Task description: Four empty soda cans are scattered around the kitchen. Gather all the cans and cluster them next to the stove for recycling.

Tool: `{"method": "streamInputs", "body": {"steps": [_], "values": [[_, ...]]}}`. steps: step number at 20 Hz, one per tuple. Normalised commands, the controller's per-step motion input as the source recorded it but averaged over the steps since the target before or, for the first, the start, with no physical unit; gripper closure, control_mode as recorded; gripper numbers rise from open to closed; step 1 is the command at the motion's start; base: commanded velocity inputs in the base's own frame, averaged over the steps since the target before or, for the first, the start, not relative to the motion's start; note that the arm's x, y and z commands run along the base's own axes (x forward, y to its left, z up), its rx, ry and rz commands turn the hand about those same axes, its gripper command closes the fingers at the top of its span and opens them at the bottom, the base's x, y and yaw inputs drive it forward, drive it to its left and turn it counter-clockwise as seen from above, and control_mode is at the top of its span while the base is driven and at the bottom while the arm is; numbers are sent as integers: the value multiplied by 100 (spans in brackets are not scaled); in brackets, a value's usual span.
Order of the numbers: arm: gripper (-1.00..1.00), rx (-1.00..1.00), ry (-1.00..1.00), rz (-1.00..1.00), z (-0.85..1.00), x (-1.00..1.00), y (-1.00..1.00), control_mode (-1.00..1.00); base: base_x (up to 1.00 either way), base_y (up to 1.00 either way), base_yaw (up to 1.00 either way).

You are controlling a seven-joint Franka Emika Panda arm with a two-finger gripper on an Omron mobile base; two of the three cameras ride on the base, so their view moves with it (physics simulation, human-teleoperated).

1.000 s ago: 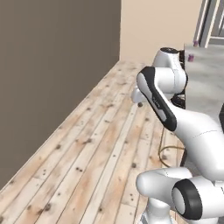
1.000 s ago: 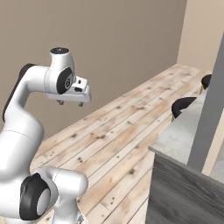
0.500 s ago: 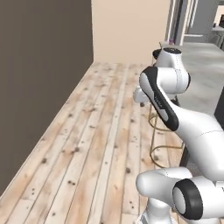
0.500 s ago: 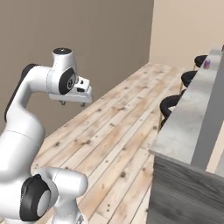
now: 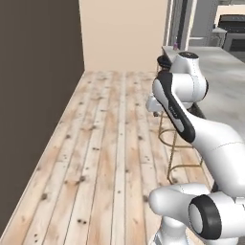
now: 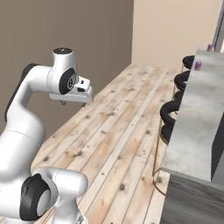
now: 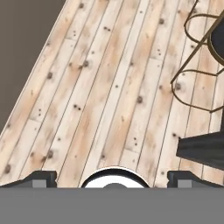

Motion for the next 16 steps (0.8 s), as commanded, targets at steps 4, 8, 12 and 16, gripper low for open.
{"method": "streamInputs", "body": {"steps": [4, 8, 12, 16], "values": [[-100, 0, 0, 0, 0, 0, 0, 100, 74, 45, -26], [-100, 0, 0, 0, 0, 0, 0, 100, 73, 45, -26], [-100, 0, 0, 0, 0, 0, 0, 100, 69, 43, -27], [-100, 0, 0, 0, 0, 0, 0, 100, 62, 41, -30]]}}
